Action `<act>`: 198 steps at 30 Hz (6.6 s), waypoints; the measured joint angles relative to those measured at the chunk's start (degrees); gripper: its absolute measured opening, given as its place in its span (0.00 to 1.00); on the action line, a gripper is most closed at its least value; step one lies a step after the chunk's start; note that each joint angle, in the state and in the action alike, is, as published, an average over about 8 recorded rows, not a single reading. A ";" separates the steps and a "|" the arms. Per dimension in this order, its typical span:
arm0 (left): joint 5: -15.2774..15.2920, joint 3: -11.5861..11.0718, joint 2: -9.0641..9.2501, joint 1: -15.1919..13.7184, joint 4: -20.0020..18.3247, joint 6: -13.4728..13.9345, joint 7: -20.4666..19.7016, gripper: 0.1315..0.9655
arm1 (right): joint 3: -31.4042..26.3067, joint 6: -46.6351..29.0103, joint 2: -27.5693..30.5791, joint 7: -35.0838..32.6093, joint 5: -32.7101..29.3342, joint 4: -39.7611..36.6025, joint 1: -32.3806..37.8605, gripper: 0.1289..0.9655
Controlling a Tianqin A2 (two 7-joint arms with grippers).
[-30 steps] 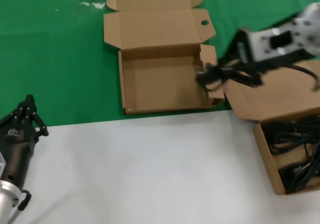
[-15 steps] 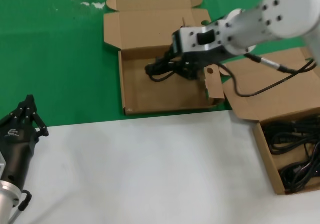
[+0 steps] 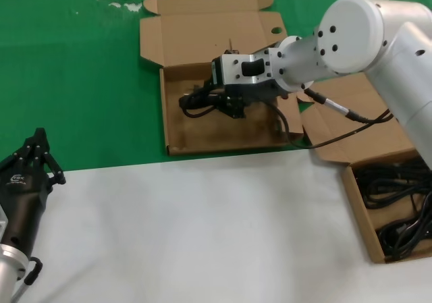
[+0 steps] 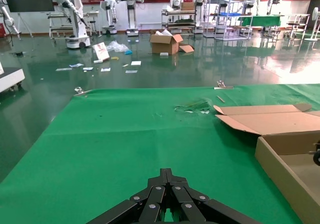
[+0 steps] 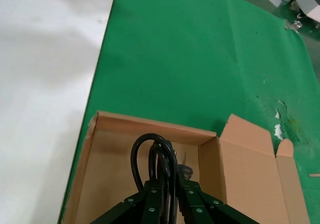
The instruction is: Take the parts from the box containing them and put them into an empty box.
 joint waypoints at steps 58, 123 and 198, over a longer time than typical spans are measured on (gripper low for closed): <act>0.00 0.00 0.00 0.00 0.00 0.00 0.00 0.22 | 18.93 15.76 13.99 10.68 19.53 34.81 -32.45 0.98; -0.01 0.00 0.00 0.00 0.00 0.00 0.01 1.00 | 36.32 55.25 4.00 -1.57 43.81 39.56 -64.96 1.00; -0.02 0.00 0.00 0.00 0.00 0.00 0.02 1.00 | 36.33 55.27 3.99 -1.58 43.83 39.56 -64.98 1.00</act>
